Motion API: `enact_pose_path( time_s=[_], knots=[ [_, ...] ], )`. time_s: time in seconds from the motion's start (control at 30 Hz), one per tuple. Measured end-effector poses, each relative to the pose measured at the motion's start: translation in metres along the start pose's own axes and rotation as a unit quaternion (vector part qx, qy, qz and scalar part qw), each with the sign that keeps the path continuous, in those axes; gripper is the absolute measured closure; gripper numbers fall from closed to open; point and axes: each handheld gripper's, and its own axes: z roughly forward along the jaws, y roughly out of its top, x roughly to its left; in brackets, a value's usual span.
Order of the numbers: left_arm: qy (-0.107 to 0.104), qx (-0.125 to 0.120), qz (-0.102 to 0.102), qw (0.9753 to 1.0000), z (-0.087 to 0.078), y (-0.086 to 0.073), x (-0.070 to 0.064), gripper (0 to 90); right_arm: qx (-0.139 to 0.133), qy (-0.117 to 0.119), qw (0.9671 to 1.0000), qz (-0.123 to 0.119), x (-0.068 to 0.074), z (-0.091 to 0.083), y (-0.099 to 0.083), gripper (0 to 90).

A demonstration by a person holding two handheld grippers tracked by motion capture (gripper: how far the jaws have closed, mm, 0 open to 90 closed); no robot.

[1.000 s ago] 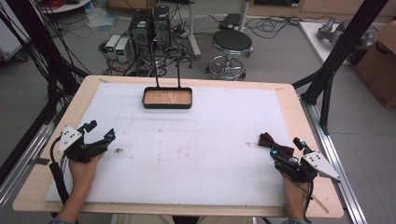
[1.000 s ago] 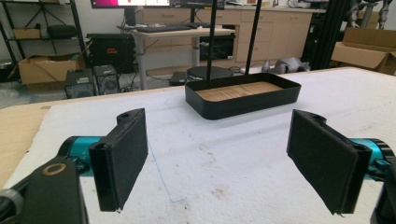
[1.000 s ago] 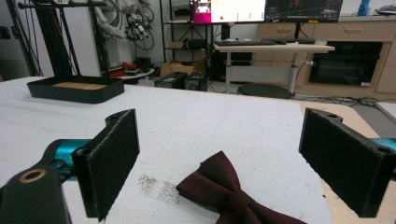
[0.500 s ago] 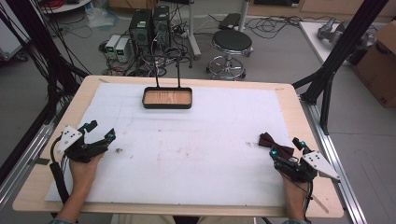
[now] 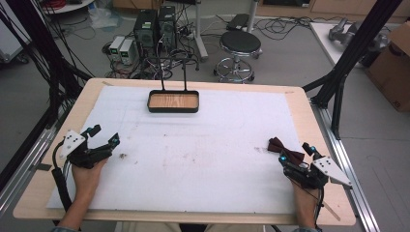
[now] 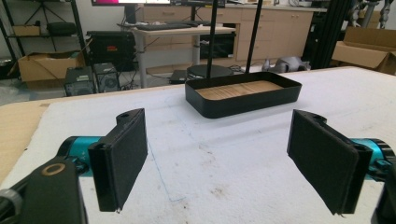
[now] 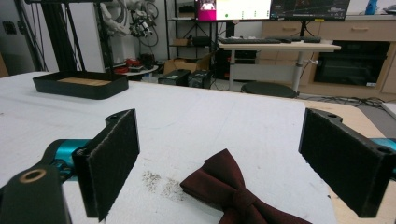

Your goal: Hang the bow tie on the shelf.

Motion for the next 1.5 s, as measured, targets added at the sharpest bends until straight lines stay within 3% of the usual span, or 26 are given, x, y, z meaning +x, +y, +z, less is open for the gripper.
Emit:
enact_pose_path(
  time_s=[0.2,0.3,0.33,0.47,0.53,0.7,0.77,0.9,1.07,1.1,1.17,1.2,1.23,1.3,1.4,1.47,1.5],
  knots=[
    [-0.001,0.0,-0.003,1.0,0.0,0.0,0.0,20.2,-0.001,0.013,0.9999,-0.008,0.0,0.001,0.001,15.3],
    [-0.001,0.0,-0.002,1.0,0.0,0.0,0.0,20.2,-0.003,0.013,0.9999,0.002,-0.002,0.0,0.001,15.3],
    [-0.002,0.0,-0.001,1.0,0.0,0.0,0.0,20.2,-0.005,0.017,0.9997,0.015,-0.004,0.0,0.001,15.3],
    [-0.002,0.0,-0.002,1.0,0.0,0.0,0.0,20.2,0.0,0.022,0.9997,0.011,-0.005,0.002,0.003,15.8],
    [-0.002,0.0,-0.002,1.0,0.0,0.0,0.0,20.2,0.01,0.026,0.9996,-0.006,-0.006,0.005,0.005,17.1],
    [-0.002,0.0,-0.002,1.0,0.0,0.0,0.0,20.2,0.022,0.04,0.9989,-0.013,-0.009,0.008,0.007,21.0],
    [-0.003,0.0,-0.002,1.0,0.0,0.0,0.0,20.2,0.045,0.044,0.9977,-0.025,-0.015,0.014,0.008,23.6],
    [-0.002,0.0,-0.001,1.0,0.0,0.0,0.0,20.2,0.062,0.046,0.9966,-0.028,-0.024,0.02,0.009,26.1],
    [-0.005,-0.001,-0.004,1.0,0.0,0.0,0.0,20.3,0.115,0.049,0.9911,-0.046,-0.038,0.031,0.013,34.9],
    [-0.004,-0.001,-0.004,1.0,0.0,0.0,0.0,20.3,0.115,0.049,0.9911,-0.046,-0.038,0.031,0.013,34.9],
    [-0.004,-0.002,-0.004,1.0,0.0,0.0,0.0,20.3,0.135,0.055,0.9868,-0.069,-0.04,0.035,0.014,40.3],
    [-0.003,-0.002,-0.005,1.0,0.0,0.0,0.001,20.3,0.135,0.055,0.9868,-0.069,-0.04,0.035,0.014,40.3],
    [-0.002,-0.002,-0.005,1.0,0.0,0.0,0.001,20.3,0.157,0.065,0.9821,-0.081,-0.041,0.038,0.013,42.6],
    [-0.002,-0.002,-0.006,1.0,0.0,0.0,0.001,20.3,0.163,0.067,0.9806,-0.086,-0.042,0.039,0.012,43.5],
    [-0.003,-0.003,-0.006,1.0,0.0,0.0,0.001,20.2,0.198,0.083,0.9714,-0.101,-0.042,0.044,0.008,48.1],
    [-0.003,-0.004,-0.008,1.0,0.0,0.0,0.001,20.3,0.214,0.086,0.9669,-0.109,-0.041,0.046,0.006,51.1],
    [-0.004,-0.004,-0.008,1.0,0.0,0.0,0.001,20.3,0.214,0.086,0.9669,-0.109,-0.041,0.046,0.006,51.1]
  ],
)
